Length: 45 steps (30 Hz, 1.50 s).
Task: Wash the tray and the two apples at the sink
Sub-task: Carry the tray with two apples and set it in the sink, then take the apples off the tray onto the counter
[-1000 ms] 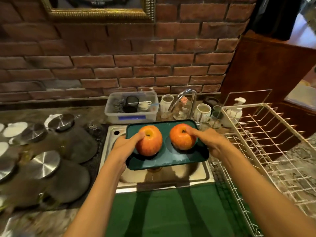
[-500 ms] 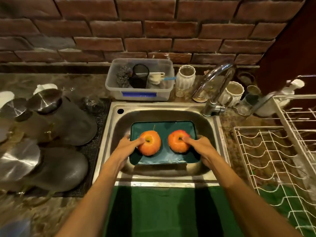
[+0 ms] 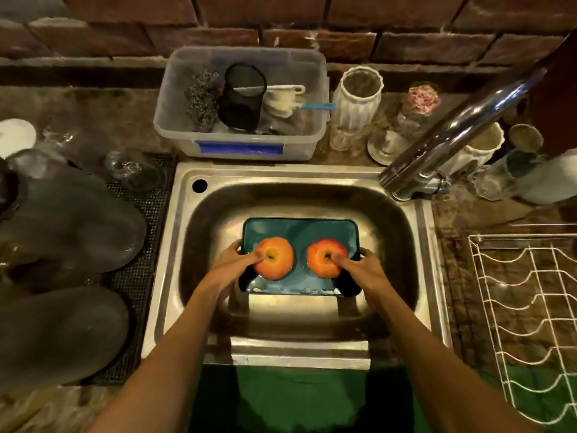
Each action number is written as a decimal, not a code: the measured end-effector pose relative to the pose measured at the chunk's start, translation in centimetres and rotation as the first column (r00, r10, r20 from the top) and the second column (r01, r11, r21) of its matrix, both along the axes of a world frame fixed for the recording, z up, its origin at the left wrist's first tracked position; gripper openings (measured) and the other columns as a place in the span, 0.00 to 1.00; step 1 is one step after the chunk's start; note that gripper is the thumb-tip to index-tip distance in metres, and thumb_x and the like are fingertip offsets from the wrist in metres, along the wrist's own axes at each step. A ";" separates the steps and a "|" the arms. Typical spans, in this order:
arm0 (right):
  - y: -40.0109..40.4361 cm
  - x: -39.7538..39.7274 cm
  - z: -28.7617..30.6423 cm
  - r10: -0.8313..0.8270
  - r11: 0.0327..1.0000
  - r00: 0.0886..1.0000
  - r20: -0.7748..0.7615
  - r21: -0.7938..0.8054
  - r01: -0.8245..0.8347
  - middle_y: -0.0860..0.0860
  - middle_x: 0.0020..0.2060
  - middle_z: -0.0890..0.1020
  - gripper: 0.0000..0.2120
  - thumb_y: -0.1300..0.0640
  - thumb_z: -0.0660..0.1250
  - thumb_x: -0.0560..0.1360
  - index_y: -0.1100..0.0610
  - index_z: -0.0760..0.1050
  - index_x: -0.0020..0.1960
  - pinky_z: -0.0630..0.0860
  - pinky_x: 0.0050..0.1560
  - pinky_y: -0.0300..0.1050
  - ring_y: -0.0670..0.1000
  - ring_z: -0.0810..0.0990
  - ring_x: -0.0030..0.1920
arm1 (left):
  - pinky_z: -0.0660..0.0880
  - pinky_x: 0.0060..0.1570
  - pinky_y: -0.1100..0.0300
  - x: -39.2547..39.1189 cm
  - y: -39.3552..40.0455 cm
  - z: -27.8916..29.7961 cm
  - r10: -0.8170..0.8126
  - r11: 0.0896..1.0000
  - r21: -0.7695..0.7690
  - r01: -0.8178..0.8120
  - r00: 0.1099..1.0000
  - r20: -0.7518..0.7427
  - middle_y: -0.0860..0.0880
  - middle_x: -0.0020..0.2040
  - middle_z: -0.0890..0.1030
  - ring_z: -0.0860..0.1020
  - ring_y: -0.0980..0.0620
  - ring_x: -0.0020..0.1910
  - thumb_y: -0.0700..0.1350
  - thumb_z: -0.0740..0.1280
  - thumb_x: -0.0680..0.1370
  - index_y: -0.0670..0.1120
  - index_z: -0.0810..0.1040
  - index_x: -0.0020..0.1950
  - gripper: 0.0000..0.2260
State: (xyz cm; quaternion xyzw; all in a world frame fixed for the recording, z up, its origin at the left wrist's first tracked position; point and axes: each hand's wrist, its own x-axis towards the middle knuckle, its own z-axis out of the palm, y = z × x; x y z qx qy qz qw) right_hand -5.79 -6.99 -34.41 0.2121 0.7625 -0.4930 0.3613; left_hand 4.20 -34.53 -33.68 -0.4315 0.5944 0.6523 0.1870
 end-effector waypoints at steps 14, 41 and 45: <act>0.1 -0.4 -2.1 0.052 0.998 0.998 -0.030 -0.037 -0.053 0.51 0.49 0.84 0.23 0.43 0.80 0.64 0.48 0.75 0.53 0.83 0.52 0.54 0.53 0.85 0.48 | 0.82 0.48 0.54 -0.4 -0.5 -3.0 -0.041 0.998 -0.035 0.042 0.999 0.026 0.51 0.52 0.85 0.85 0.50 0.49 0.58 0.79 0.57 0.60 0.78 0.51 0.24; 12.6 14.3 3.7 0.821 0.397 0.516 -0.244 0.894 -0.209 0.55 0.81 0.51 0.33 0.38 0.55 0.79 0.54 0.60 0.79 0.45 0.77 0.61 0.58 0.46 0.81 | 0.67 0.68 0.45 -0.1 6.0 -2.4 -0.402 0.725 -0.617 0.304 0.915 -0.022 0.40 0.76 0.63 0.66 0.38 0.72 0.45 0.81 0.67 0.46 0.54 0.80 0.50; 12.8 14.5 3.2 0.826 0.395 0.506 -0.250 0.896 -0.201 0.55 0.81 0.52 0.34 0.38 0.55 0.79 0.54 0.58 0.79 0.49 0.77 0.61 0.58 0.46 0.81 | 0.70 0.65 0.45 -0.1 6.2 -2.4 -0.394 0.706 -0.645 0.291 0.919 -0.016 0.40 0.73 0.67 0.70 0.38 0.69 0.45 0.81 0.66 0.48 0.58 0.78 0.47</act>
